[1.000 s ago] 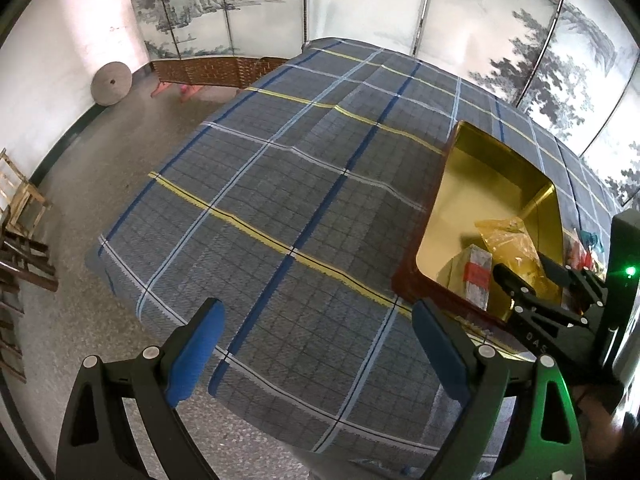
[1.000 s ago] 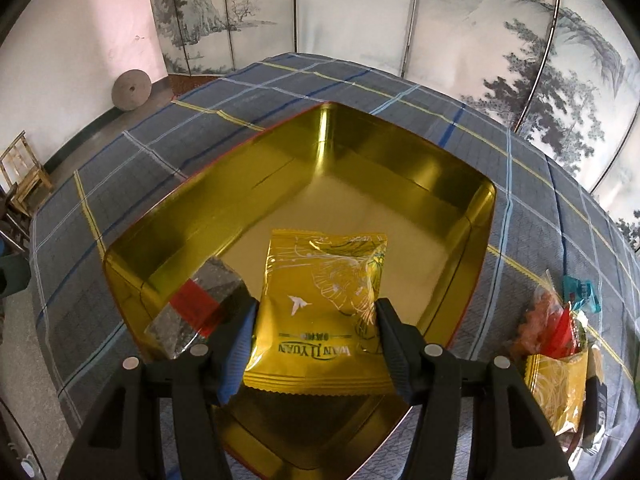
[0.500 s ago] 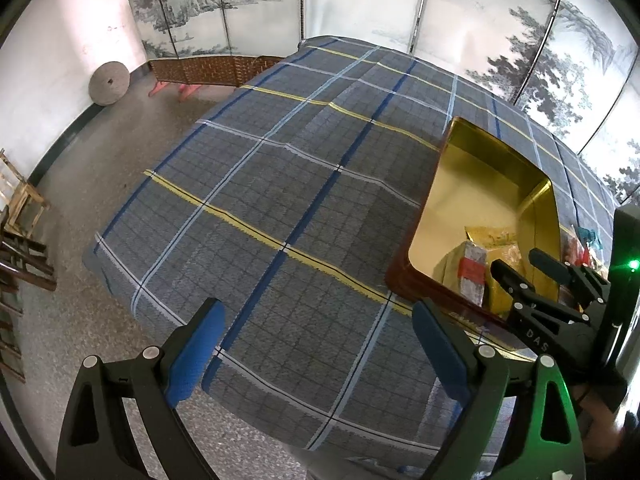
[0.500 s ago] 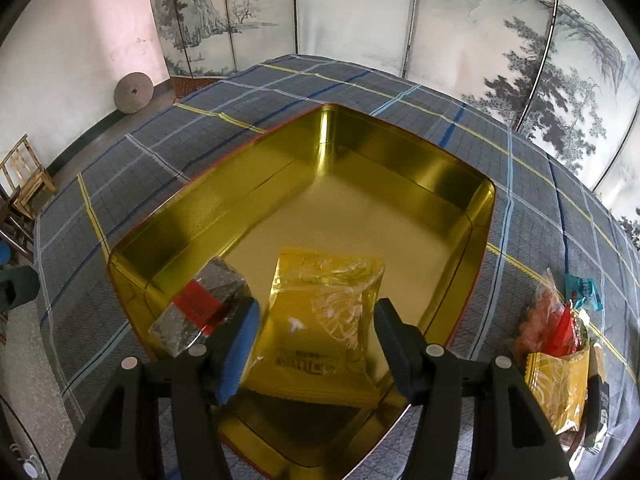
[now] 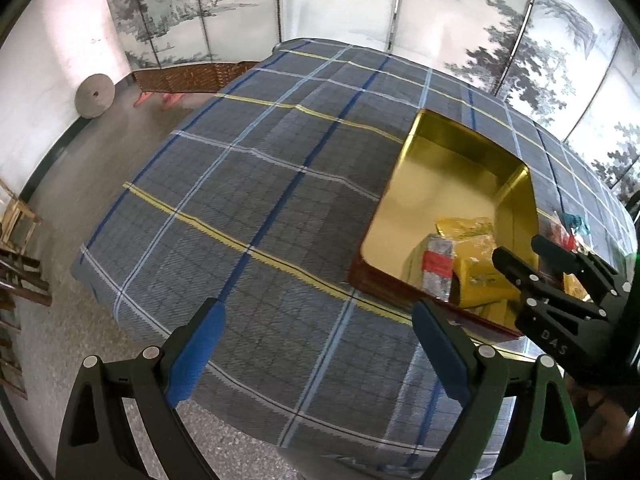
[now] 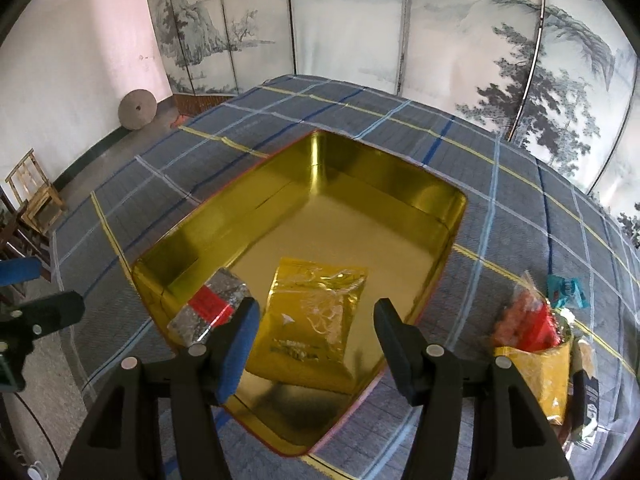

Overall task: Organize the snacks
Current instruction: 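Move the right gripper back to the pile and grasp the blue soda cracker pack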

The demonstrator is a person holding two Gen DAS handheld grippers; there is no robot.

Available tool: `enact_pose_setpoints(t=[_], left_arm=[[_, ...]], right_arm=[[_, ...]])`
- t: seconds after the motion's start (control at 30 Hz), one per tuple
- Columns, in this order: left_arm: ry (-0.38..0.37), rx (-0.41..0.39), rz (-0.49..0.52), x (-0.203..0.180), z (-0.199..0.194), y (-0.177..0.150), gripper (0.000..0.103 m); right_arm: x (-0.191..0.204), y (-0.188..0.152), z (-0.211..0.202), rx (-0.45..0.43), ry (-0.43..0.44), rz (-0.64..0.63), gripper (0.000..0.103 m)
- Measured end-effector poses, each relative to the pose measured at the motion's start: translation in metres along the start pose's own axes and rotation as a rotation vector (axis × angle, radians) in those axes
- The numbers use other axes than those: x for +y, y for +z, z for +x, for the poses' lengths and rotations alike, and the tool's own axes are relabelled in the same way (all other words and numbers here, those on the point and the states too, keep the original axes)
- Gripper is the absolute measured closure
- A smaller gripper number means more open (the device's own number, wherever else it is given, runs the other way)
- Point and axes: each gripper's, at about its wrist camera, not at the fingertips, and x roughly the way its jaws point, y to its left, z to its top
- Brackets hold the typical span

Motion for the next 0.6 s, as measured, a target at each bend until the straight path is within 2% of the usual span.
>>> enact_pose_setpoints(t=[0.33,0.6], left_arm=[[-0.035,0.0,0.074,-0.042,-0.001,-0.001,0.01],[-0.073,-0.002,0.155,-0.086,-0.003,-0.002,0.01]], right_arm=[[-0.048,-0.014,-0.029,-0.036,-0.051,0.071,0.042],[-0.121,-0.038,-0.054,-0.045,-0.164,0.167,0.042]])
